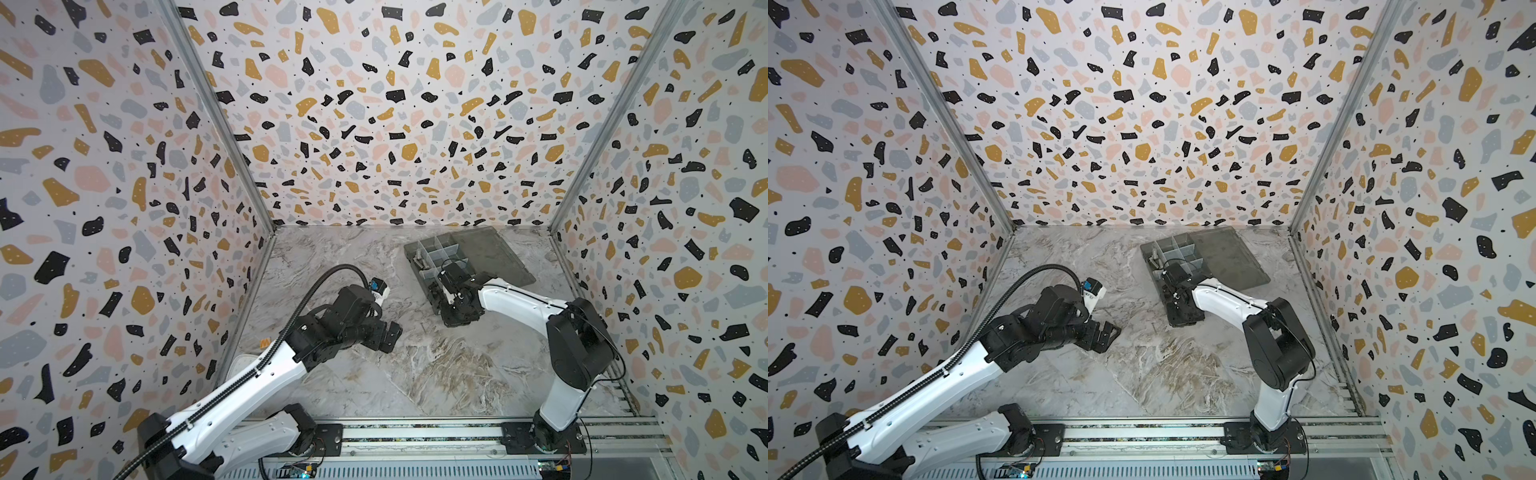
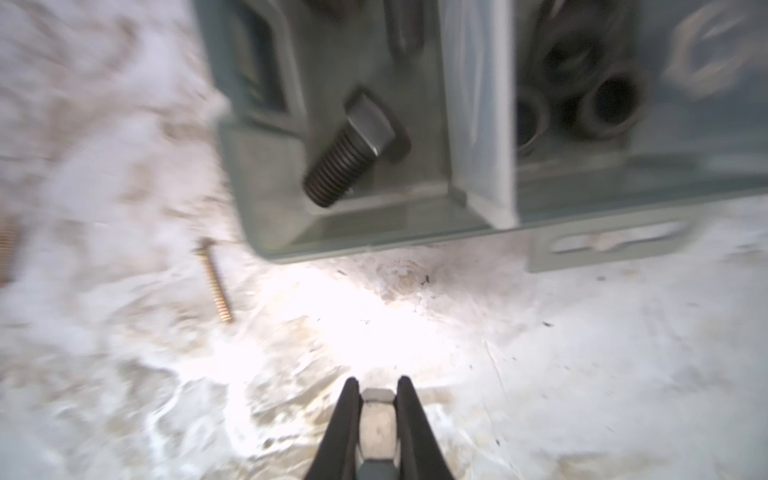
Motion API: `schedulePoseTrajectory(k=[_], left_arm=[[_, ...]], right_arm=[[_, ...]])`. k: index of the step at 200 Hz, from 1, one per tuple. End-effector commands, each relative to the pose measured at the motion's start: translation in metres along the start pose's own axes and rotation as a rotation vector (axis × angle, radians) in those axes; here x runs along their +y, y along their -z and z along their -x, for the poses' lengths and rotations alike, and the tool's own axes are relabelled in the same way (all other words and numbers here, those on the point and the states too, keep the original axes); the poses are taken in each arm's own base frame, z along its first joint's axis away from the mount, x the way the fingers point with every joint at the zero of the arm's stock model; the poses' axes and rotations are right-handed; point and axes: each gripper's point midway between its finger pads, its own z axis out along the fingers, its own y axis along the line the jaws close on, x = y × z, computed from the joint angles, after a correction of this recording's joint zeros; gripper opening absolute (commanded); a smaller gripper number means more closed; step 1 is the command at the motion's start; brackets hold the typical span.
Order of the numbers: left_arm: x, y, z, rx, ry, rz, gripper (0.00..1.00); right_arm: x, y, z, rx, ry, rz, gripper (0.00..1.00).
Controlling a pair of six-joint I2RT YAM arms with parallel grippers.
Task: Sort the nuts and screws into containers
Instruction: 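Carry the silver nut over the silver-nut compartment with the right gripper, then open the right gripper to release the nut into the compartment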
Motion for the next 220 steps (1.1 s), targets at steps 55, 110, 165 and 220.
schedulePoseTrajectory(k=[55,110,165,220], left_arm=[[-0.03,-0.032,0.076,-0.047,-0.14,-0.066,0.99],[-0.049,-0.061,0.115,-0.025,-0.165,-0.11,0.99],[-0.047,-0.072,0.112,0.006,-0.188,-0.103,0.99],[-0.044,-0.072,0.111,0.012,-0.196,-0.088,0.99]], right_arm=[[-0.042,0.054,0.077,-0.139,-0.075,-0.014,0.13],[-0.082,0.027,0.103,-0.11,-0.131,-0.041,0.13],[-0.103,-0.003,0.103,-0.064,-0.158,-0.058,0.13],[-0.112,-0.019,0.101,-0.045,-0.174,-0.065,0.13]])
